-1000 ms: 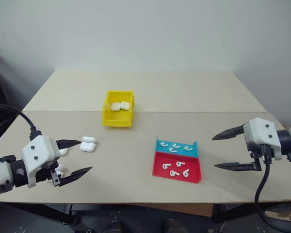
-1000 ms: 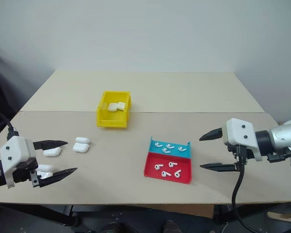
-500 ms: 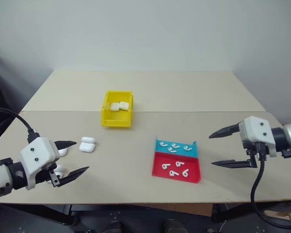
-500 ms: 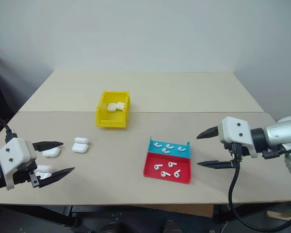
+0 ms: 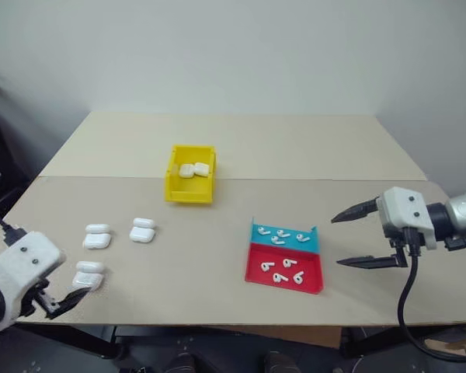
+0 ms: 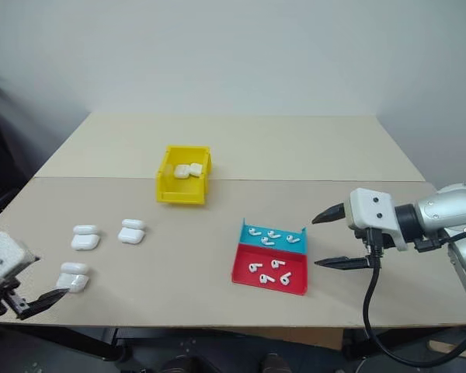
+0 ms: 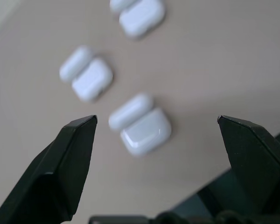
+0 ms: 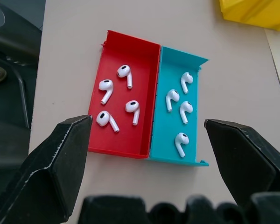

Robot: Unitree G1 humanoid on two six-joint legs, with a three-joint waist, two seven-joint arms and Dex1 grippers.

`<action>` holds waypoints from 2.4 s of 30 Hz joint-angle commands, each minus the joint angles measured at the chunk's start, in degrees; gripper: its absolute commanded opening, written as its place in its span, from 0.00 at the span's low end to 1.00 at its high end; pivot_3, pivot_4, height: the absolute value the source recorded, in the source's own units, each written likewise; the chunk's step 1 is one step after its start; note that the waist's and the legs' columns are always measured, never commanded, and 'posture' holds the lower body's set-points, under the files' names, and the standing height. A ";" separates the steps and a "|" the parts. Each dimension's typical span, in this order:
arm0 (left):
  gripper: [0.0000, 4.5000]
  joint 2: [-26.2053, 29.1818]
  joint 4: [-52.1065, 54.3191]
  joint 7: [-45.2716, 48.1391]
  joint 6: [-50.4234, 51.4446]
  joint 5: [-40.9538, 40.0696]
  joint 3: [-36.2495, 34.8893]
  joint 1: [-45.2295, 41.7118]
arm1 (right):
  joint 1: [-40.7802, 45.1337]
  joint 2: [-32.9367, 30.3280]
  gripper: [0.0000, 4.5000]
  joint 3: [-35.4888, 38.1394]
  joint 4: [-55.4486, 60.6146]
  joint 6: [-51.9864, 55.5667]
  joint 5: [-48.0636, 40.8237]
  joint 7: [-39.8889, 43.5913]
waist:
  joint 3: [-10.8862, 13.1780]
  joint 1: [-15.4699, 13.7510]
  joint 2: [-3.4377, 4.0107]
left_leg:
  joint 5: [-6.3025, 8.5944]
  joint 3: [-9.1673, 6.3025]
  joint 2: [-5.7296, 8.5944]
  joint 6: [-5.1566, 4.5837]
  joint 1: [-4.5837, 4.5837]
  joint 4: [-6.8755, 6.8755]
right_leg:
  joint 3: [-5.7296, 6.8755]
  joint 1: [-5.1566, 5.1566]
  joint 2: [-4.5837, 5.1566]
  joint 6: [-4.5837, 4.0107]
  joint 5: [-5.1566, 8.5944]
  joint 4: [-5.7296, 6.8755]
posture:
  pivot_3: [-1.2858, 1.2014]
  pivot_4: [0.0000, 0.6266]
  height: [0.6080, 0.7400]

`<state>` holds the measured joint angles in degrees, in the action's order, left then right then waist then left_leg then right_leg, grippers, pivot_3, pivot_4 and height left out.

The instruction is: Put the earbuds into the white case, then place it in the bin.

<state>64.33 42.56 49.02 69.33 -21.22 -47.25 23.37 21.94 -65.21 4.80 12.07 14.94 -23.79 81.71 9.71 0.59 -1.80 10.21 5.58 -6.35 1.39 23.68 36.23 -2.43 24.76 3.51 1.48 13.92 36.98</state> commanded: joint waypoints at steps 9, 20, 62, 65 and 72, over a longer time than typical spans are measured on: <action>1.00 8.80 -19.59 -5.68 23.17 -8.14 19.64 -24.92 | -2.93 -1.43 0.99 3.08 4.75 4.05 -1.03 -2.01 | -0.04 0.70 -0.06 | 0.00 -0.12 0.15 -0.01 0.15 -0.21 | -0.14 0.06 -0.07 -0.29 -0.23 0.12 | 0.52 0.24 1.00; 1.00 8.80 -25.49 -11.06 23.17 -16.13 29.13 -31.04 | -6.83 -0.56 0.99 4.65 6.73 4.31 -0.93 -4.94 | -0.05 0.20 -0.07 | -0.16 -0.13 0.18 -0.27 0.41 -0.31 | -0.15 0.30 -0.09 -0.17 -0.24 0.14 | 0.52 0.24 1.00; 0.62 1.22 -34.17 -26.56 23.17 -19.13 38.89 -39.78 | -8.08 0.03 1.00 3.83 6.95 3.66 0.29 -9.28 | -0.17 -0.09 0.03 | -0.17 -0.53 0.35 -0.27 0.30 -0.02 | -0.12 -0.06 -0.09 -0.04 -0.29 0.25 | 0.52 0.24 1.00; 0.62 1.34 -33.78 -26.61 23.17 -18.74 38.76 -39.88 | -7.80 0.19 1.00 3.52 6.58 3.29 0.53 -9.35 | -0.17 -0.09 0.03 | -0.17 -0.53 0.35 -0.27 0.29 -0.02 | -0.11 -0.07 -0.09 -0.04 -0.29 0.25 | 0.52 0.24 1.00; 0.62 5.63 -23.19 -22.86 21.63 -19.10 28.46 -39.72 | -6.33 -0.15 1.00 4.22 5.89 3.34 0.16 -8.92 | -0.11 0.13 -0.12 | -0.17 -0.55 0.35 -0.27 0.31 0.00 | -0.10 -0.08 -0.09 -0.04 -0.29 0.23 | 0.52 0.24 1.00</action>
<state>67.04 14.83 24.18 92.05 -39.97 -13.28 -15.74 14.54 -64.75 7.31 17.63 19.13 -23.26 72.50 9.61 0.72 -1.92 10.04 5.04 -6.00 1.12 24.05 36.23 -2.53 24.74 3.41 1.44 13.63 37.20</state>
